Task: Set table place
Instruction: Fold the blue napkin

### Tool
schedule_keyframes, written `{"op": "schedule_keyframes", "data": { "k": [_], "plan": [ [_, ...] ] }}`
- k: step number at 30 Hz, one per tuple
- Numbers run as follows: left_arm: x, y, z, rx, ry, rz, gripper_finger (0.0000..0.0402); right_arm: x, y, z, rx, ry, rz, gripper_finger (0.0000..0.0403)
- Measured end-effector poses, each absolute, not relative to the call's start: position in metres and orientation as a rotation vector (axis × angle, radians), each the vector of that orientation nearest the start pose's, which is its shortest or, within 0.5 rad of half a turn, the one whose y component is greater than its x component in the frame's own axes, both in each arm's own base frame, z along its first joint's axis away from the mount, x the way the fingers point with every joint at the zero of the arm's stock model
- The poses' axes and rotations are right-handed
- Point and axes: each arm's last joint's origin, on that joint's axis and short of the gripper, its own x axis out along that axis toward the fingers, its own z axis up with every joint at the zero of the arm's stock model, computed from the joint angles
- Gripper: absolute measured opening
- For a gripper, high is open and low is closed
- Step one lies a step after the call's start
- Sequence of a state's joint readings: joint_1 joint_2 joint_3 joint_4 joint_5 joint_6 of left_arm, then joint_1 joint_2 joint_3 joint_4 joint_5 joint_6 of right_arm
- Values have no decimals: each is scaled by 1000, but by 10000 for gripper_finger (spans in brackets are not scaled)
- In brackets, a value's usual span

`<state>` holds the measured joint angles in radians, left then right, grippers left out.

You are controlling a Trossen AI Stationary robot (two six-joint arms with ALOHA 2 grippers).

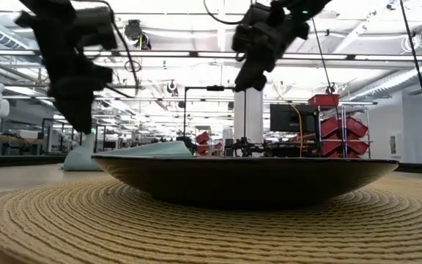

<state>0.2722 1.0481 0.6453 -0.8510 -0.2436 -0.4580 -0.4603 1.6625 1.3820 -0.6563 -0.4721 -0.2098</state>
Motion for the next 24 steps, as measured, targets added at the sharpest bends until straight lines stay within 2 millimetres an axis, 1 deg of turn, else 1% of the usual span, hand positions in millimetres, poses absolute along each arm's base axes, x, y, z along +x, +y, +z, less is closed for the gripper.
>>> {"op": "schedule_keyframes", "data": {
  "k": [2,4,6,9,13,18,24],
  "plan": [
    [151,47,208,-499,1080,737,258,312,-143,281,201,775,79,127],
    [147,43,215,-608,991,697,258,306,-140,282,179,730,76,127],
    [145,41,217,-696,945,664,258,303,-139,281,163,696,72,127],
    [143,39,212,-791,948,670,258,301,-137,282,140,664,74,127],
    [142,38,204,-871,960,705,258,303,-131,280,110,674,105,127],
    [141,38,199,-925,954,734,258,307,-123,280,73,673,144,127],
    [141,43,187,-971,961,773,258,309,-119,281,53,664,159,127]
  ]
}}
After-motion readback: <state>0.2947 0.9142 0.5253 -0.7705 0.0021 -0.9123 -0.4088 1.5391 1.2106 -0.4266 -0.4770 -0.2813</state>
